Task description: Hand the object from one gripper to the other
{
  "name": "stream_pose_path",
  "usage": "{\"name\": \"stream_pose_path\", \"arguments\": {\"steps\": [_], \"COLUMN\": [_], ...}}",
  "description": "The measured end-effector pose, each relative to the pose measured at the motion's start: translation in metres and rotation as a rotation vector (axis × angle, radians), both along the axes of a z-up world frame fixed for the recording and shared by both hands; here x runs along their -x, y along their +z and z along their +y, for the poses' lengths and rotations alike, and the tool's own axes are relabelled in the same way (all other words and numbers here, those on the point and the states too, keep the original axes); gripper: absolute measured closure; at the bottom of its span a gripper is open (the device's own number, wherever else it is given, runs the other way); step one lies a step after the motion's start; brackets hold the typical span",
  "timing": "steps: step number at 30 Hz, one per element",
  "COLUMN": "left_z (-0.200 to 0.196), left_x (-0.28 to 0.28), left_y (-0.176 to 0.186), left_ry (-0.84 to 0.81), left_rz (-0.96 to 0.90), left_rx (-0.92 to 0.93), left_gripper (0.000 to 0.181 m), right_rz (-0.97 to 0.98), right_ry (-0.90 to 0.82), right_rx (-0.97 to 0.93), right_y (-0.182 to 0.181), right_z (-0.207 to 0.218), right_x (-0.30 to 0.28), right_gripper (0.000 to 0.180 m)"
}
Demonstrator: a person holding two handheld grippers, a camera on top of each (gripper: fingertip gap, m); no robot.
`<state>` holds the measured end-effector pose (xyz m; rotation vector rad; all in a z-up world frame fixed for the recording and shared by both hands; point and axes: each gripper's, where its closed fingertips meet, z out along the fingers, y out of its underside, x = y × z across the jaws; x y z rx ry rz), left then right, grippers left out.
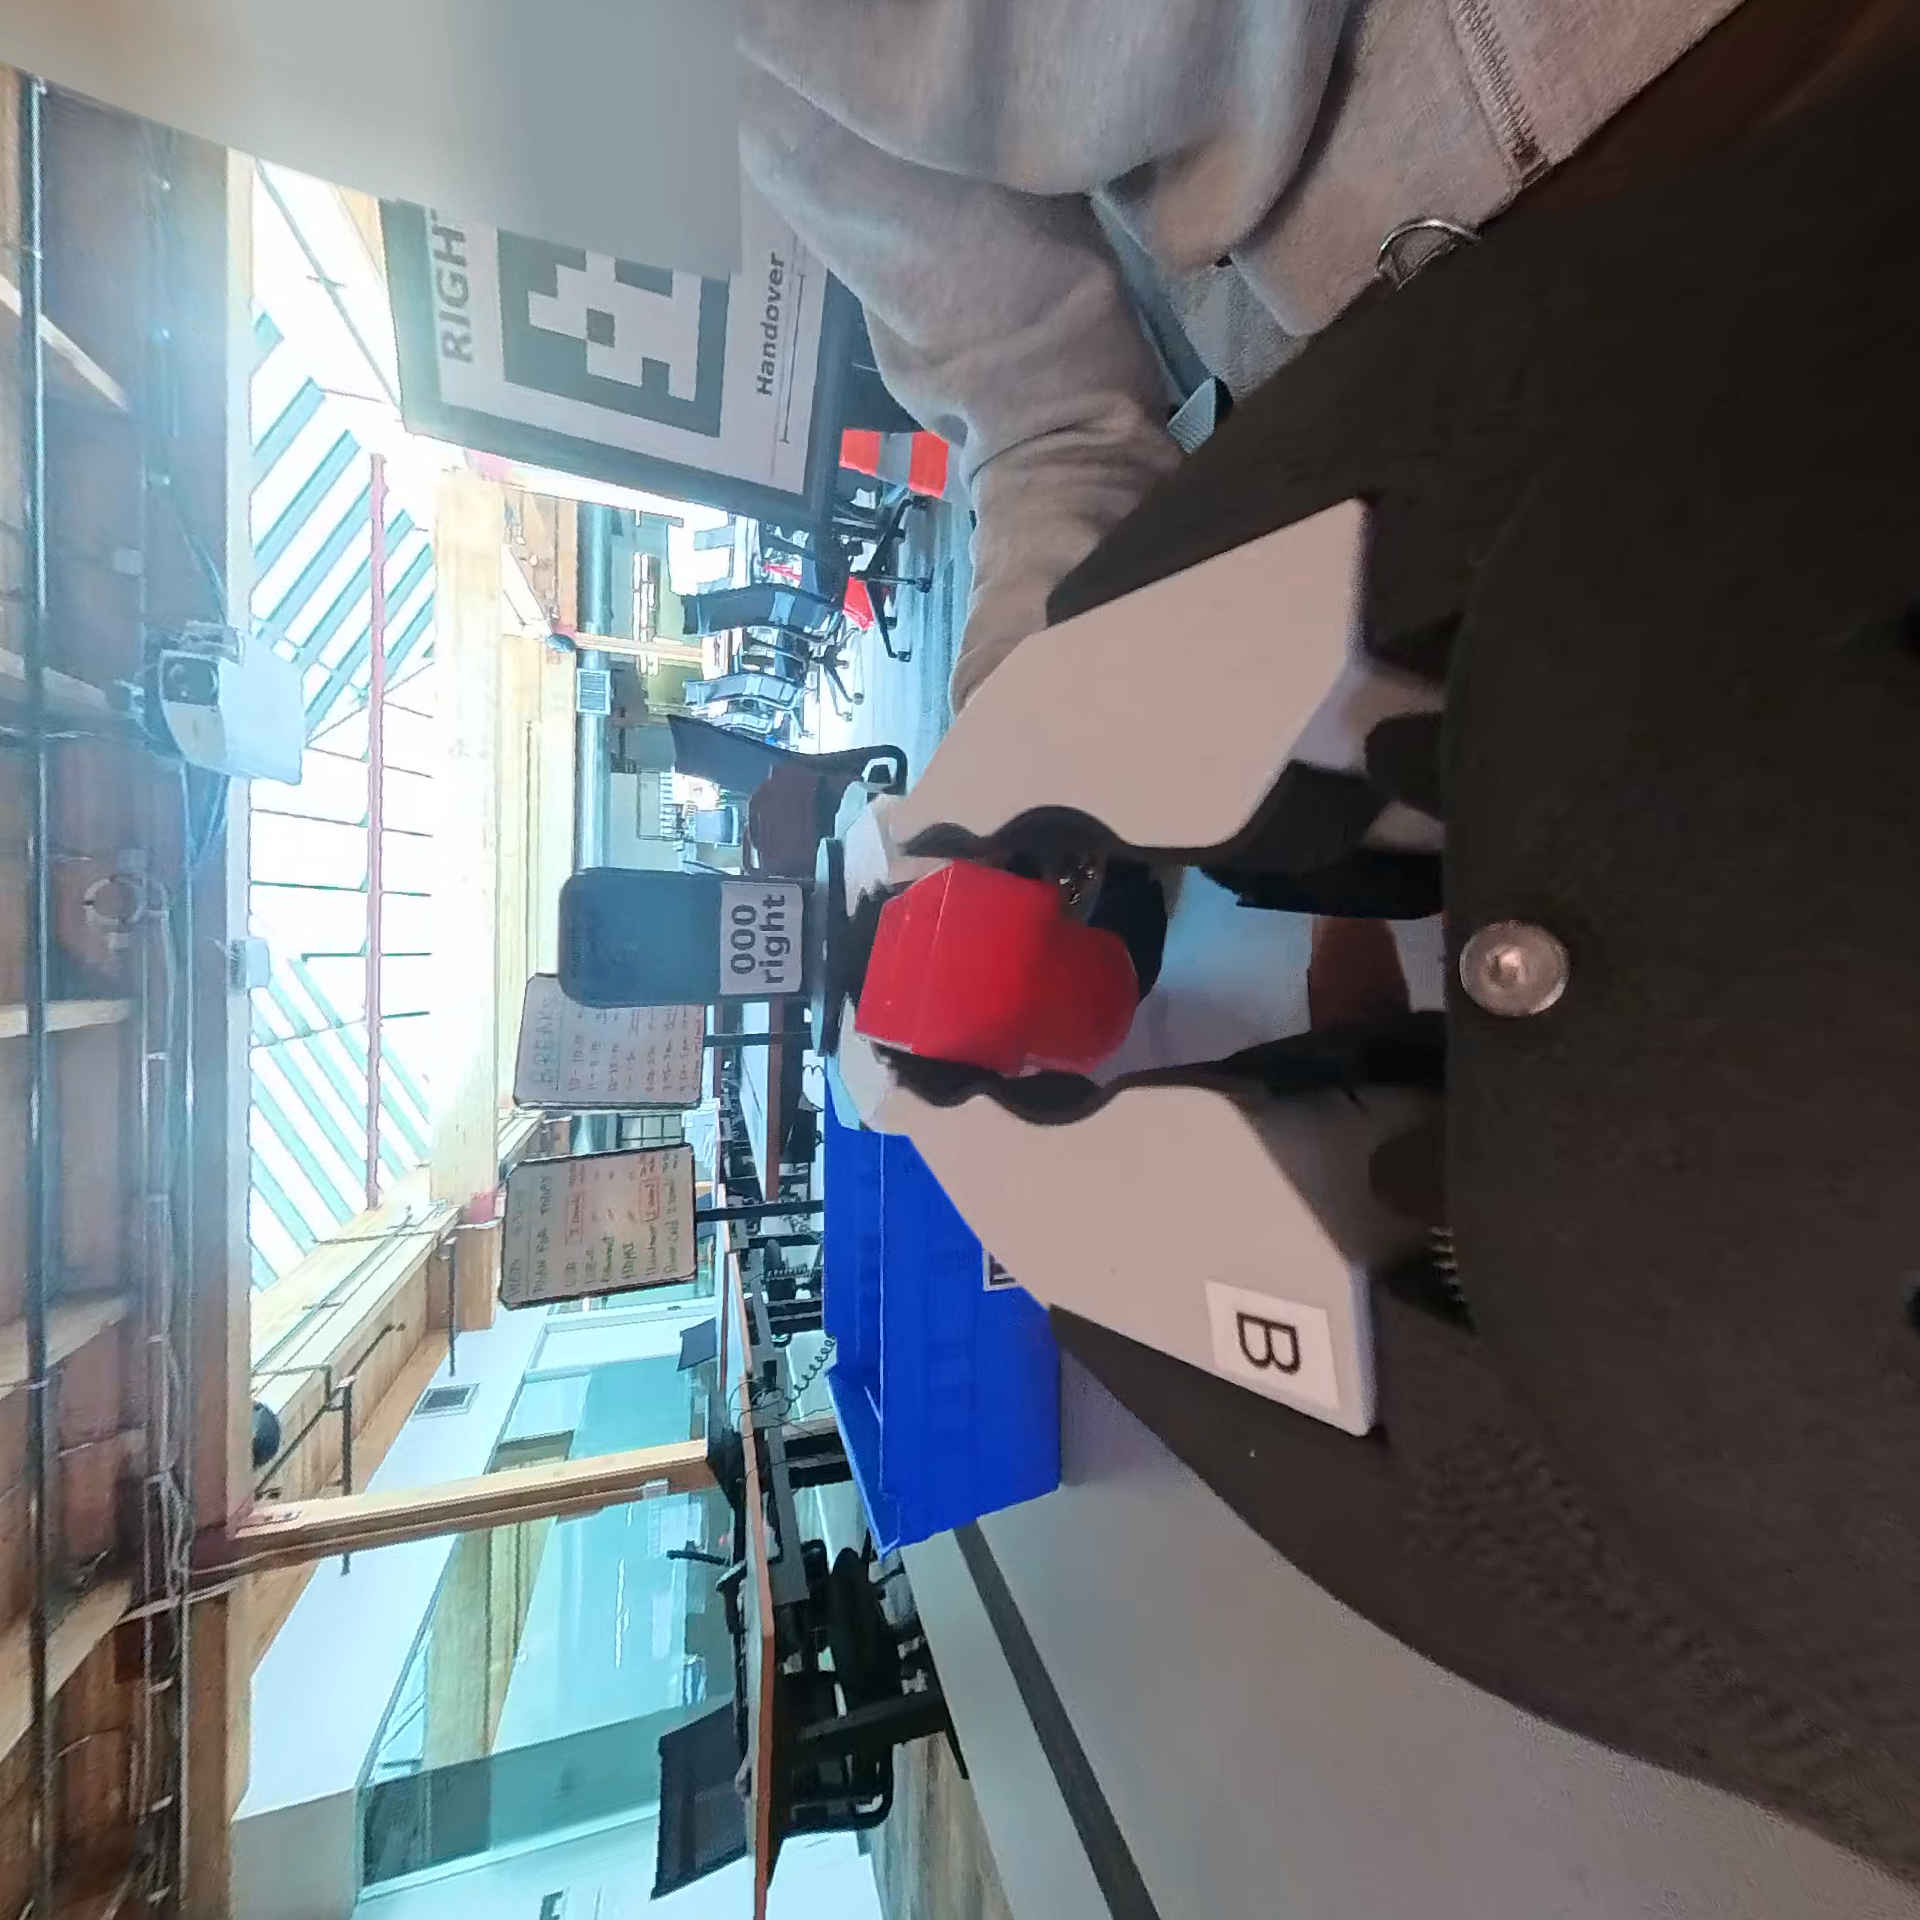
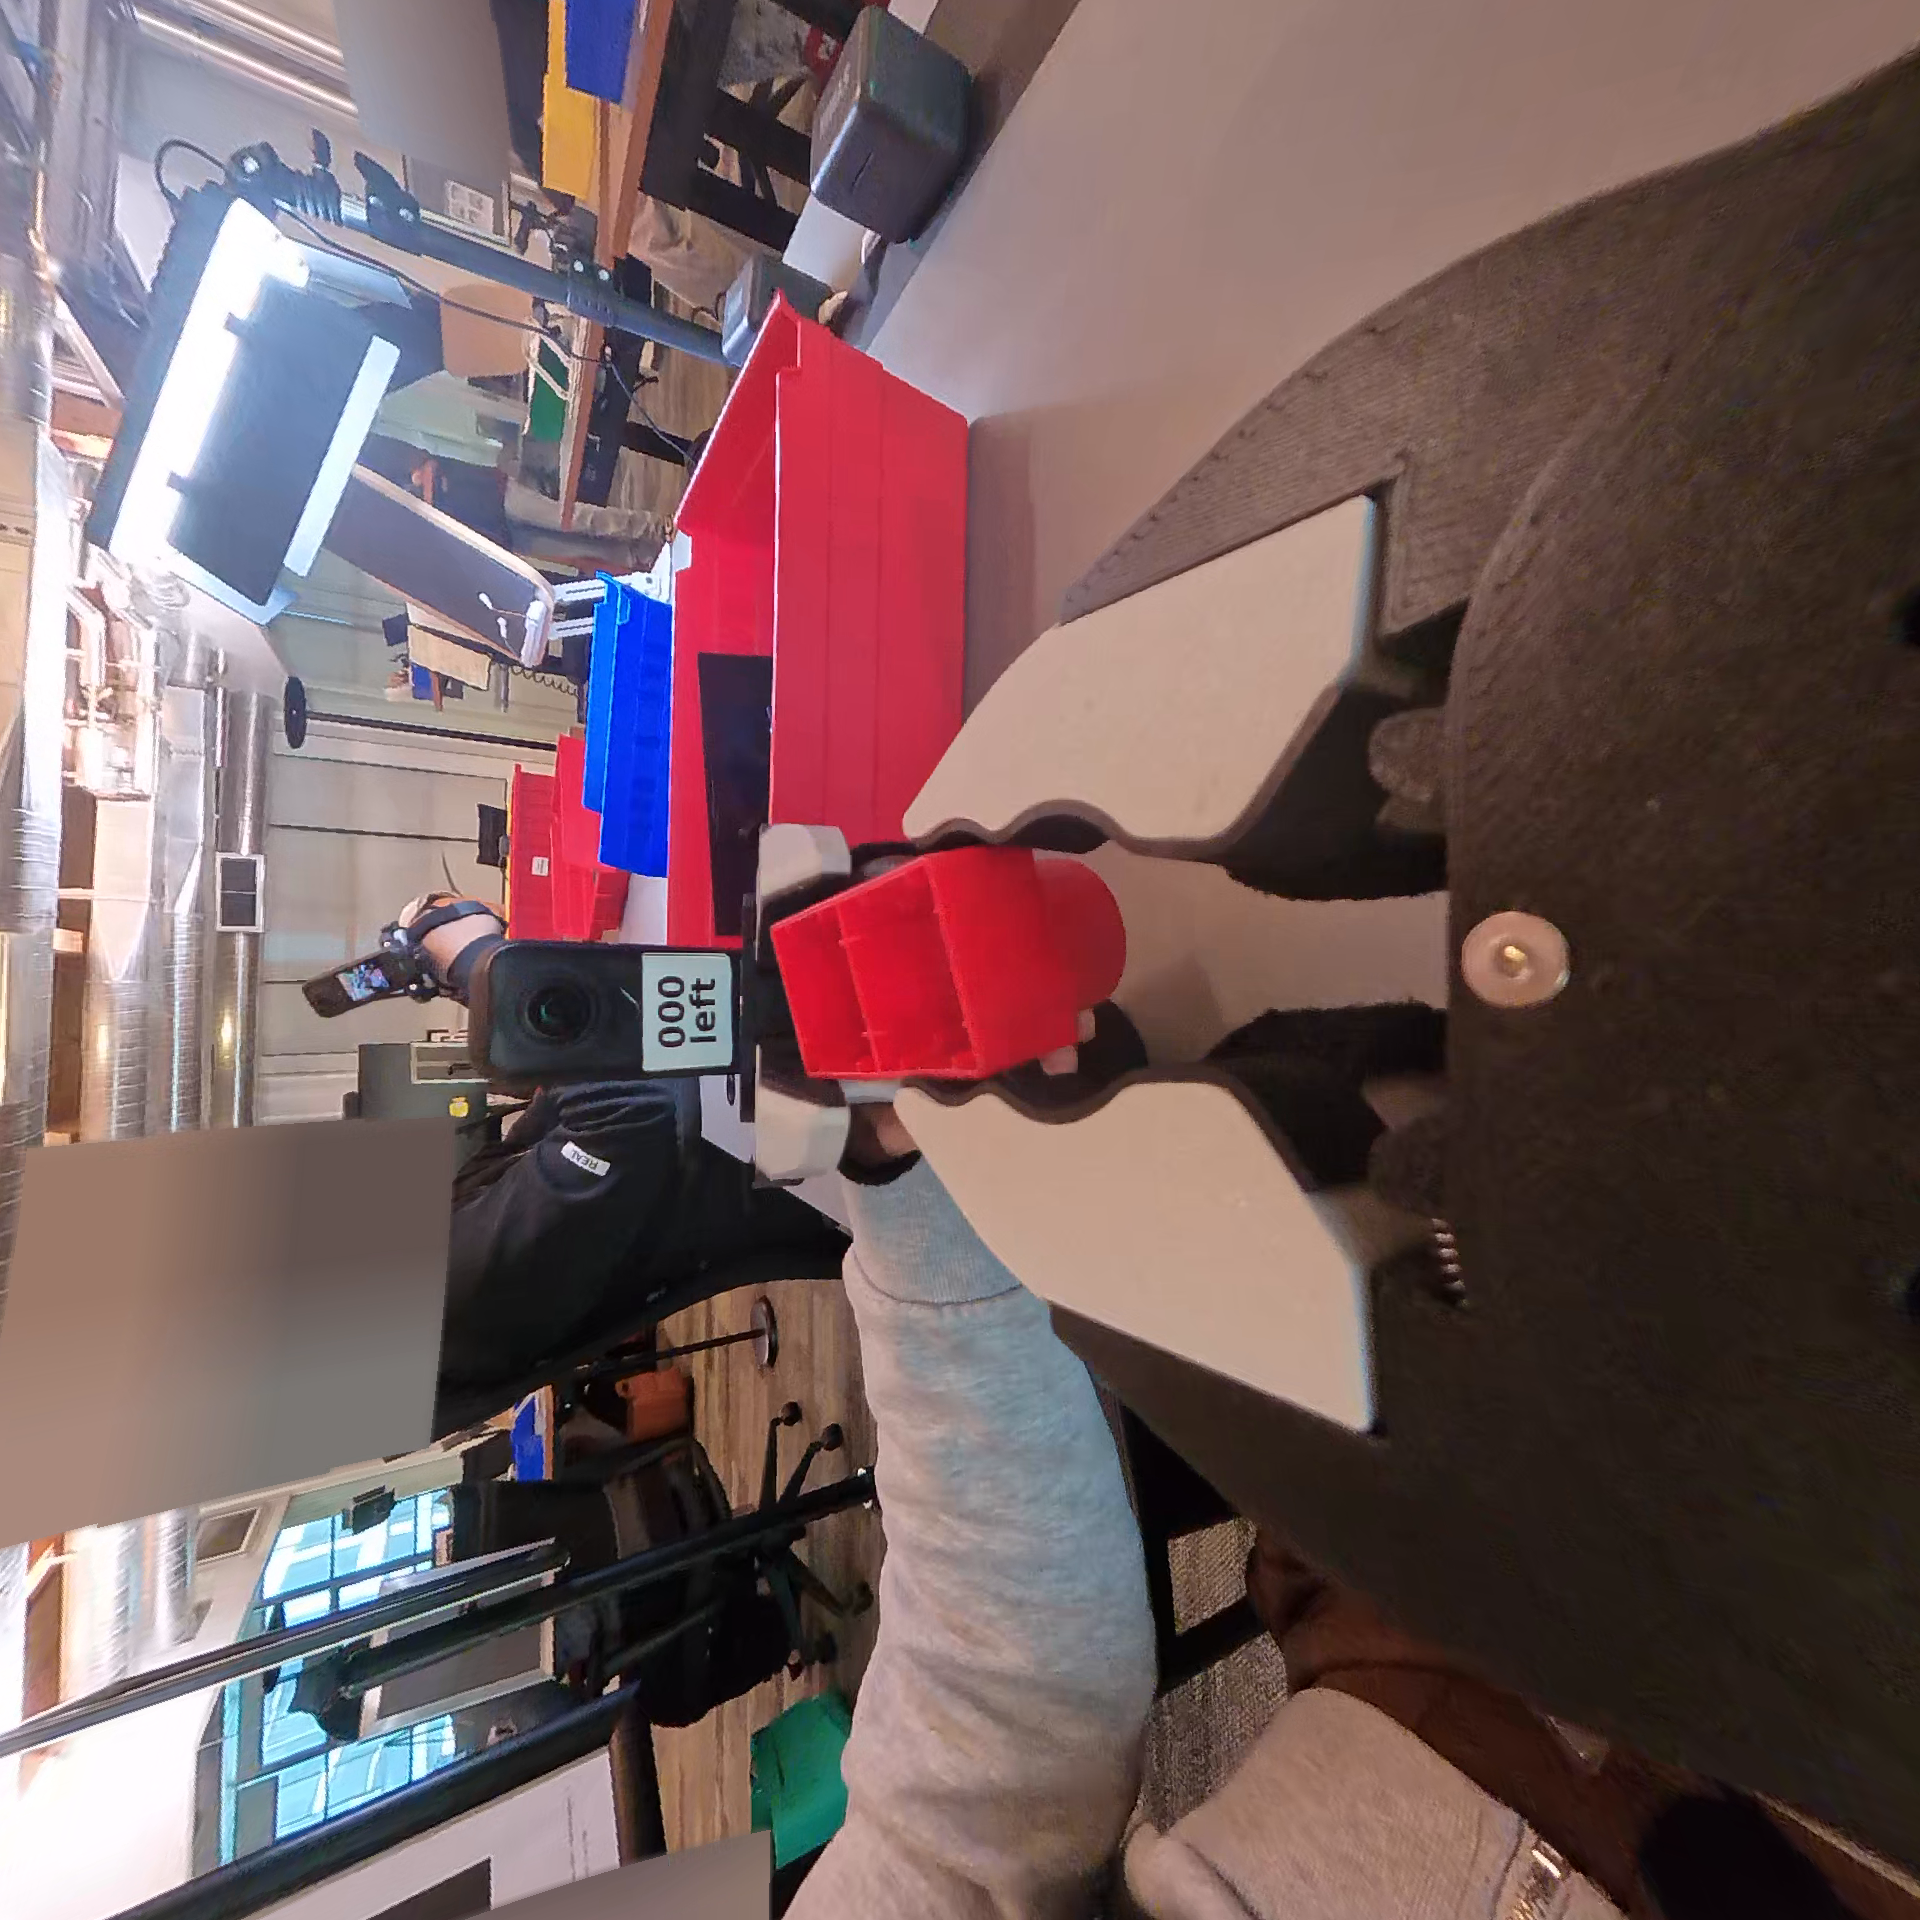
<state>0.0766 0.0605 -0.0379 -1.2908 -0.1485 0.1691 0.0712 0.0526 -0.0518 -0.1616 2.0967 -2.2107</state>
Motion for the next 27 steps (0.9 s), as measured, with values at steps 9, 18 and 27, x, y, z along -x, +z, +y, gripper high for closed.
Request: {"name": "stream_pose_path", "arguments": {"steps": [9,18,27], "left_z": [-0.020,-0.010,-0.005], "left_x": [0.005,0.009,0.002], "left_y": [0.015,0.001,0.011], "left_ry": [-0.123,-0.183,0.068], "left_rz": [-0.247,-0.404,0.087], "left_rx": [-0.181,-0.139,-0.062], "left_gripper": [0.144,0.144,0.094], "right_rz": [0.688,1.214,0.157], "right_ry": [-0.255,-0.440,-0.083], "right_rx": [0.179,0.006,0.125], "right_y": [0.012,-0.009,0.016], "right_z": [-0.005,-0.018,0.001], "right_x": [-0.006,0.004,0.000], "right_gripper": [0.097,0.130,0.131]}}
